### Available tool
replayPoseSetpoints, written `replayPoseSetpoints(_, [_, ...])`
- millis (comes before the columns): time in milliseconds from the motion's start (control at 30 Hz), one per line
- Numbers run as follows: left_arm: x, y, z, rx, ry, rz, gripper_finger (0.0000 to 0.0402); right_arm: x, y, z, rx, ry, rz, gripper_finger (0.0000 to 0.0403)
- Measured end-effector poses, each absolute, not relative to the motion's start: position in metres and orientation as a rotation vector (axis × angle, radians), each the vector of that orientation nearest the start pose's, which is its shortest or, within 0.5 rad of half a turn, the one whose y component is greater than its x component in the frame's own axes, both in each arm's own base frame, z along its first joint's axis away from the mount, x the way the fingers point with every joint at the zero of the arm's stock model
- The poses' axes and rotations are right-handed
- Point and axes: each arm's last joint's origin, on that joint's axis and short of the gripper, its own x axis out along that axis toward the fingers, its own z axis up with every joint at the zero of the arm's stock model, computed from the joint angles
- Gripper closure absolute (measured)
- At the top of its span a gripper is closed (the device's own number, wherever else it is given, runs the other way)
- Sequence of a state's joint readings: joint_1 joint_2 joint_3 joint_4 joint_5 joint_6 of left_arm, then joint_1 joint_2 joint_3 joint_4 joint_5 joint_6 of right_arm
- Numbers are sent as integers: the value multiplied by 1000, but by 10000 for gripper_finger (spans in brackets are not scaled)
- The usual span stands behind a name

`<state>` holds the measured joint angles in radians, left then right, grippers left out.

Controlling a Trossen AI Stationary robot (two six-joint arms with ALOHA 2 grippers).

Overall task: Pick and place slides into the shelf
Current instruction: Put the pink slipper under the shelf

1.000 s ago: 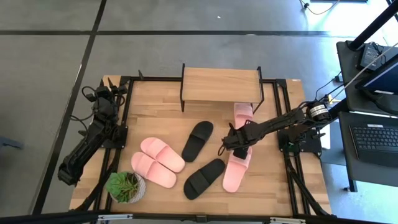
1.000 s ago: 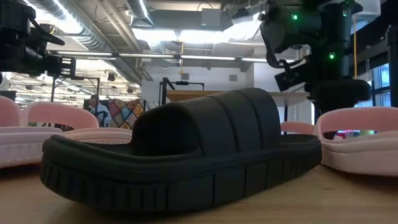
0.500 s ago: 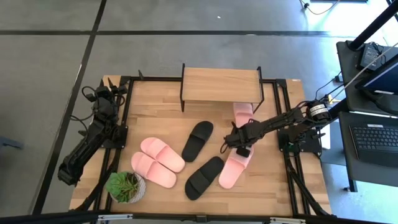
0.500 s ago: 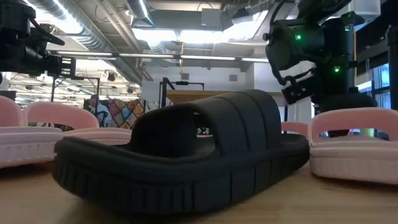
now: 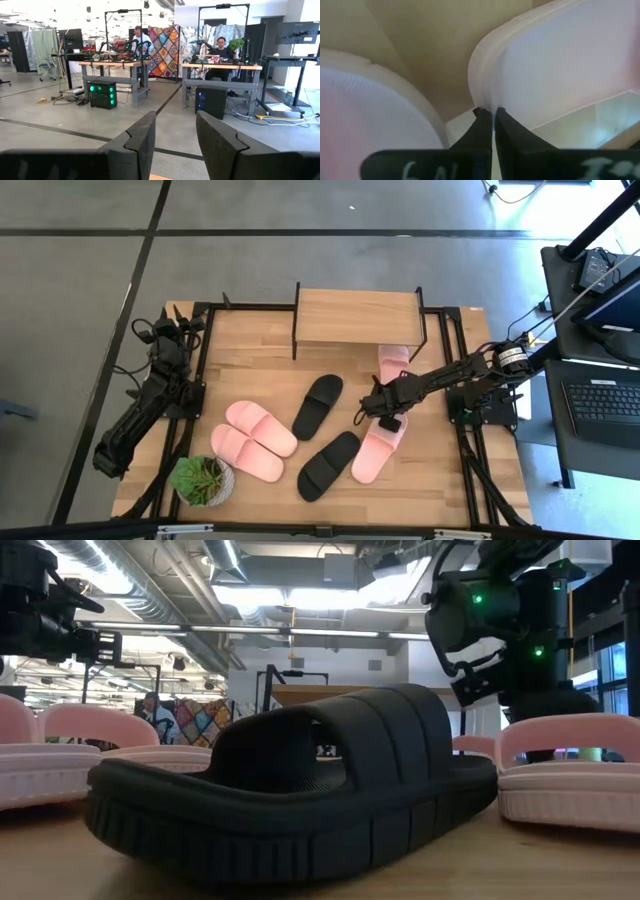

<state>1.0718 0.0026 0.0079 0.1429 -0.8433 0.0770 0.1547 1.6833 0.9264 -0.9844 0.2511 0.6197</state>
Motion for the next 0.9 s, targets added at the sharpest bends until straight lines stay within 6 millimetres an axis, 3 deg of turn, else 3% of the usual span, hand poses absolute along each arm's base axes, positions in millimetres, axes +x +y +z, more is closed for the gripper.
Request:
replayPoseSetpoints(300, [23,86,178,-67,-295,1896,267,252,17,148,39,1571,-639,397])
replayPoseSetpoints(900, [23,87,178,-67,-295,1896,267,259,-23,148,-100,1567,-590,399])
